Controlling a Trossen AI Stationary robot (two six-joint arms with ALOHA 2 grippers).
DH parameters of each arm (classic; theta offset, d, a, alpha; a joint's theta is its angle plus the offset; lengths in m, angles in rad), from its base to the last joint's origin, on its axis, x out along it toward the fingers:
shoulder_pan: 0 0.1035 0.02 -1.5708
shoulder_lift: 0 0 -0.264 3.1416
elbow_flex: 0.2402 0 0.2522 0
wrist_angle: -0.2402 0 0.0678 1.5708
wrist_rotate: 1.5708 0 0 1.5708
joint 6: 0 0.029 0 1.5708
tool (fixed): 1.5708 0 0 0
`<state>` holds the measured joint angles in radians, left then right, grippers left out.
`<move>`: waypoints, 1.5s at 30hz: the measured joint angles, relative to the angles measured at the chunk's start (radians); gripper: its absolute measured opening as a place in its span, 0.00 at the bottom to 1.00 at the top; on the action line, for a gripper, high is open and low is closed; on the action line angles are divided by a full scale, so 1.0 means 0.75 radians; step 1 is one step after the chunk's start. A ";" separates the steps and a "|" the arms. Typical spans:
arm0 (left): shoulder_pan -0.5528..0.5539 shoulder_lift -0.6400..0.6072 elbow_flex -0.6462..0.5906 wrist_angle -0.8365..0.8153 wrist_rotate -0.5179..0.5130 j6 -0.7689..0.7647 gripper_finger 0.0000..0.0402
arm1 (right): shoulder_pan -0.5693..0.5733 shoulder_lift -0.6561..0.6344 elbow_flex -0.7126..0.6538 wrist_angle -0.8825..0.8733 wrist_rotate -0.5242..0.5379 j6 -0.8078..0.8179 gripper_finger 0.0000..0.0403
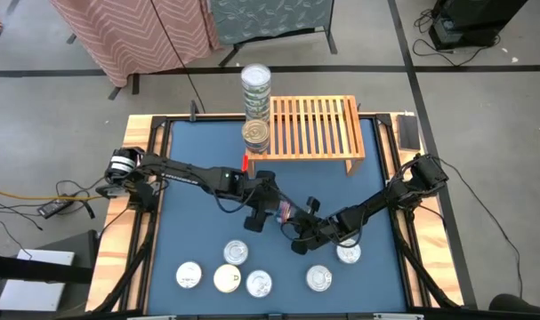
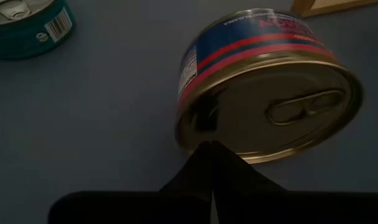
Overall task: Stack canned seafood by type on shelf
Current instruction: Stack the blue tuna can on top of the other blue tuna cans on the shelf
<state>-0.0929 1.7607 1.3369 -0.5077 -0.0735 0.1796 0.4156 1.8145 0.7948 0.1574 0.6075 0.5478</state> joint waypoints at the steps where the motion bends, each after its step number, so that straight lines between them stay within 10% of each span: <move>1: 0.008 0.000 0.000 0.019 0.007 -0.089 0.61 | 0.000 0.000 0.000 0.001 0.000 0.002 0.02; 11: 0.014 0.000 0.000 0.174 -0.214 -1.177 0.61 | 0.019 0.000 0.000 0.004 0.036 0.131 0.02; 15: -0.018 0.041 0.000 0.264 -0.227 -1.252 0.61 | 0.031 -0.003 0.000 0.011 0.051 0.154 0.01; 35: -0.070 0.055 0.153 -0.110 -0.084 0.401 0.61 | 0.279 -0.056 -0.001 -0.071 0.071 0.213 0.02; 45: -0.067 0.055 0.154 -0.011 -0.122 0.511 0.61 | 0.326 -0.056 -0.001 -0.082 0.076 0.390 0.01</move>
<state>-0.1432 1.8023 1.4521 -0.5158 -0.1647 0.5625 0.6598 1.7725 0.7944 0.0959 0.6647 0.8407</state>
